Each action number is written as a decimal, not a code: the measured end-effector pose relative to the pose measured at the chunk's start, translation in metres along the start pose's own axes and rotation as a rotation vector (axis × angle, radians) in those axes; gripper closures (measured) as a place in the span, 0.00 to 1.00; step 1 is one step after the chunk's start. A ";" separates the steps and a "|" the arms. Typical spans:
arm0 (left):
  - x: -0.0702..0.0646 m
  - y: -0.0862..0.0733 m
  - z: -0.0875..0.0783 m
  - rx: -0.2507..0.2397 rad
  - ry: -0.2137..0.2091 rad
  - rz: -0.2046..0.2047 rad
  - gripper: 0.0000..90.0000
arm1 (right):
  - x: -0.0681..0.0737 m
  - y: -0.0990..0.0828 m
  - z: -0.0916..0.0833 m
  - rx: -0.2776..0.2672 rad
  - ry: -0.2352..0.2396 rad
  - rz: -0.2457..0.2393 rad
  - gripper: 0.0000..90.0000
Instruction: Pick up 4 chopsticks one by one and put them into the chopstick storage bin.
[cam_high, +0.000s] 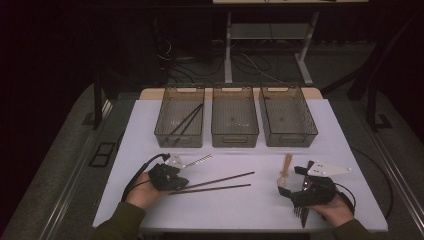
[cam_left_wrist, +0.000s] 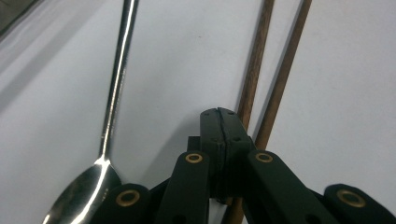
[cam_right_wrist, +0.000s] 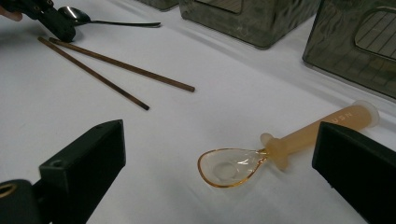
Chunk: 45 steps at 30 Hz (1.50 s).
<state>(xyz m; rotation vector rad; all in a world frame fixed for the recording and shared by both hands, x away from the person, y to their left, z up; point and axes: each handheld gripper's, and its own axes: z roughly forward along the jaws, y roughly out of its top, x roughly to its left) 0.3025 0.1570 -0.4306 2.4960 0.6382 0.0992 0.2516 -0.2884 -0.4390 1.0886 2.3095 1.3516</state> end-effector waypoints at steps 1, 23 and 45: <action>-0.001 -0.001 0.000 -0.001 -0.002 -0.002 1.00 | 0.000 0.000 0.000 0.000 0.000 0.000 0.03; -0.003 0.007 -0.008 -0.231 0.000 -0.047 0.68 | 0.001 0.000 0.001 0.008 -0.001 -0.001 0.03; -0.023 0.040 0.035 -0.175 -0.058 0.044 0.86 | 0.000 0.000 0.003 0.011 0.000 -0.005 0.03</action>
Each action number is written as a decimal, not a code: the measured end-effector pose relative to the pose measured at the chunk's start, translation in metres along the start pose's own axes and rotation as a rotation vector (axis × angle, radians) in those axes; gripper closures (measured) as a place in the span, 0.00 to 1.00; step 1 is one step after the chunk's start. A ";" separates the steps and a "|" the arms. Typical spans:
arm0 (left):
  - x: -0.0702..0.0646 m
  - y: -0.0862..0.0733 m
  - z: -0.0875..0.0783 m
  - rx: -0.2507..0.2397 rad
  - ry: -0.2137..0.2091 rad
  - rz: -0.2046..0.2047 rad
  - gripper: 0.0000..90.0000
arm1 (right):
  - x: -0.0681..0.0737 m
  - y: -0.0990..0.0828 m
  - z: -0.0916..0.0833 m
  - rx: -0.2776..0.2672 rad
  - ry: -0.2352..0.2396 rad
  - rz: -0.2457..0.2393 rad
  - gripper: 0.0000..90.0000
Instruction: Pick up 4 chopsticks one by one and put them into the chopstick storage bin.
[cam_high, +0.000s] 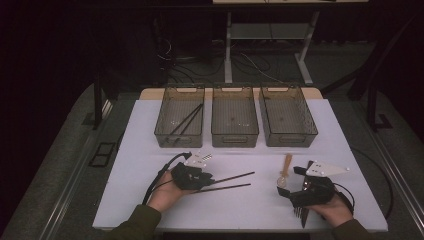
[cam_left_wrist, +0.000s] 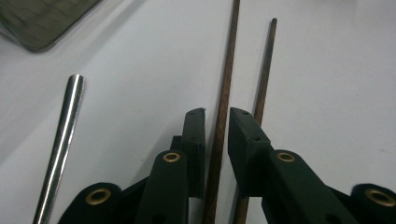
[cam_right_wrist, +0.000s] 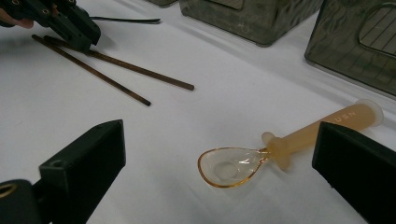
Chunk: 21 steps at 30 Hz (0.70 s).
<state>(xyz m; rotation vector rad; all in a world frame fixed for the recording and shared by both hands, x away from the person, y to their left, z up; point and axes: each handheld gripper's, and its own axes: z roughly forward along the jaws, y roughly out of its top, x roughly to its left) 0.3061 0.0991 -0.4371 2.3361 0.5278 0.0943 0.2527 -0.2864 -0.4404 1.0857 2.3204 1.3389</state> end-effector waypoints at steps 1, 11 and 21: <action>0.000 0.000 0.001 0.005 -0.001 0.002 0.86 | 0.000 0.000 0.000 0.000 -0.001 -0.001 0.03; 0.001 -0.003 0.006 0.026 -0.007 0.018 0.92 | 0.000 0.000 0.000 -0.002 -0.001 0.001 0.03; 0.004 -0.003 0.007 0.021 -0.026 0.079 0.95 | 0.001 0.000 0.000 -0.002 0.002 -0.001 0.03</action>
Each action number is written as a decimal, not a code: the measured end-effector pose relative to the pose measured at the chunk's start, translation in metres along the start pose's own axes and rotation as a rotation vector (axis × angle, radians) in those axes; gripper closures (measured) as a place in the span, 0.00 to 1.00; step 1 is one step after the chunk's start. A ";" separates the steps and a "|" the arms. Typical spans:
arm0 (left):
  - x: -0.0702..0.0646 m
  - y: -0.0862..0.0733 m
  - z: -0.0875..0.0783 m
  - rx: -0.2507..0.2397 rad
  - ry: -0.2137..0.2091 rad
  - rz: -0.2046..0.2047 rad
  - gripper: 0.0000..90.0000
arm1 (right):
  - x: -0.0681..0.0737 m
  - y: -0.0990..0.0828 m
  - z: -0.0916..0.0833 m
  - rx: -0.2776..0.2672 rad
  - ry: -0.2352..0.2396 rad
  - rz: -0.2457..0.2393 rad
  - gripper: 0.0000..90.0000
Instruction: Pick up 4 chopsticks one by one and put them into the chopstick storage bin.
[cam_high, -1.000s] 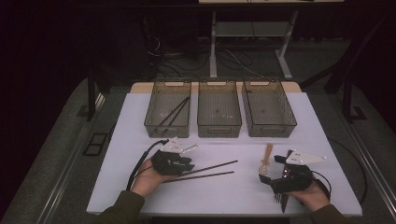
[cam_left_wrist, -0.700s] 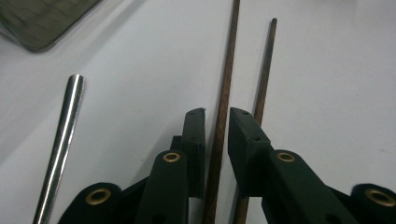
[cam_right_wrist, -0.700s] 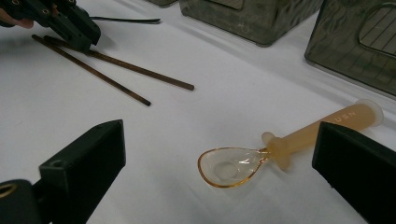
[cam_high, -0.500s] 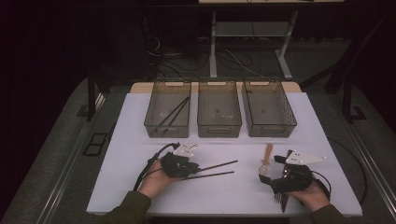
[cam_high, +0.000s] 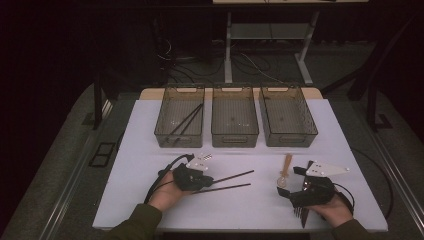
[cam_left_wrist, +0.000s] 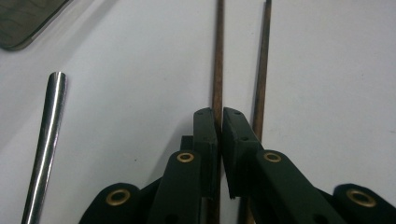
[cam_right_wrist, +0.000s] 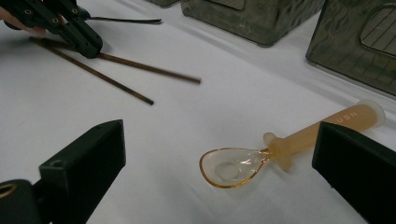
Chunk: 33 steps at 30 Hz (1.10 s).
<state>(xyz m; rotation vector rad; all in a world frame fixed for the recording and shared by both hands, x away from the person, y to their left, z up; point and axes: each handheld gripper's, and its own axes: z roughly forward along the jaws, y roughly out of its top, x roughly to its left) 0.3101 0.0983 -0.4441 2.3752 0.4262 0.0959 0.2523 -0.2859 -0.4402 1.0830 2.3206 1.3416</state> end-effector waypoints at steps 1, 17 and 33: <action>0.000 0.000 0.000 0.003 -0.003 0.002 0.95 | 0.000 0.000 0.000 0.000 0.000 0.000 0.03; 0.007 -0.001 -0.021 -0.041 0.025 -0.054 0.95 | 0.000 0.000 -0.001 -0.003 0.000 0.003 0.03; 0.009 -0.006 -0.043 -0.060 0.013 -0.109 0.94 | -0.006 0.003 0.003 -0.007 -0.008 -0.011 0.03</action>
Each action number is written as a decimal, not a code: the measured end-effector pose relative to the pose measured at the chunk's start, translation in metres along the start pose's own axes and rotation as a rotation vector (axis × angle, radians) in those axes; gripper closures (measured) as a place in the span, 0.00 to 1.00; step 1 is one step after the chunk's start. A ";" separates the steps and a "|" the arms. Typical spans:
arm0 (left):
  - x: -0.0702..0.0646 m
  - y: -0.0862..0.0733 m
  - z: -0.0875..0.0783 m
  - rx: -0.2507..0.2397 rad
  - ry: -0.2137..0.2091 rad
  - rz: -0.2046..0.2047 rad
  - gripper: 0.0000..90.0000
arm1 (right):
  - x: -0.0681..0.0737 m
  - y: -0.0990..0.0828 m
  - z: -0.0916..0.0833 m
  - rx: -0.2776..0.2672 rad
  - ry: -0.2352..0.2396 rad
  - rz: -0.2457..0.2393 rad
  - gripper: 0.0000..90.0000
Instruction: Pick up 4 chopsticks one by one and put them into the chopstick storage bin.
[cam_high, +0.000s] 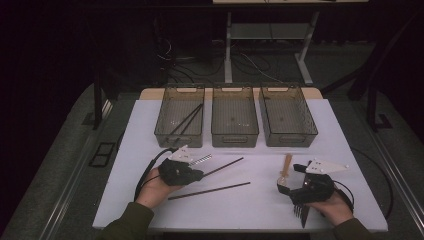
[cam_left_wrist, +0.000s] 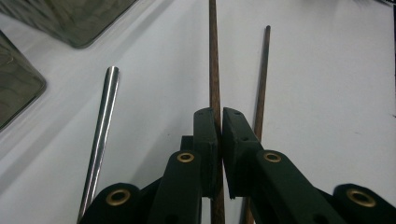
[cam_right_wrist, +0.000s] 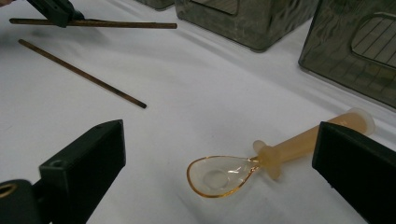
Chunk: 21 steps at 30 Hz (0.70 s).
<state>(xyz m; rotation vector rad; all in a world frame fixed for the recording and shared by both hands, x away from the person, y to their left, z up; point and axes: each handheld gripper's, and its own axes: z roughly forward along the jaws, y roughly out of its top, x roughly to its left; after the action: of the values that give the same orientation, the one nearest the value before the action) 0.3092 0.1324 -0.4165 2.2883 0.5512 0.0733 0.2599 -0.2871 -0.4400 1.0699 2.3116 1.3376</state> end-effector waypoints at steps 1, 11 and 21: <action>0.000 0.000 -0.001 -0.001 -0.001 -0.003 0.94 | 0.000 0.000 0.000 0.000 -0.001 -0.001 0.03; 0.004 0.006 -0.010 -0.010 0.015 -0.016 0.94 | -0.001 0.002 0.001 -0.001 0.001 -0.003 0.03; 0.014 0.018 -0.021 -0.026 0.059 -0.044 0.94 | -0.001 0.001 0.001 0.001 0.004 -0.008 0.03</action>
<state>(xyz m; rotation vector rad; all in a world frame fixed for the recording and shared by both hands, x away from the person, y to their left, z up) 0.3237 0.1415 -0.3906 2.2534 0.6276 0.1257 0.2613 -0.2867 -0.4396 1.0576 2.3177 1.3363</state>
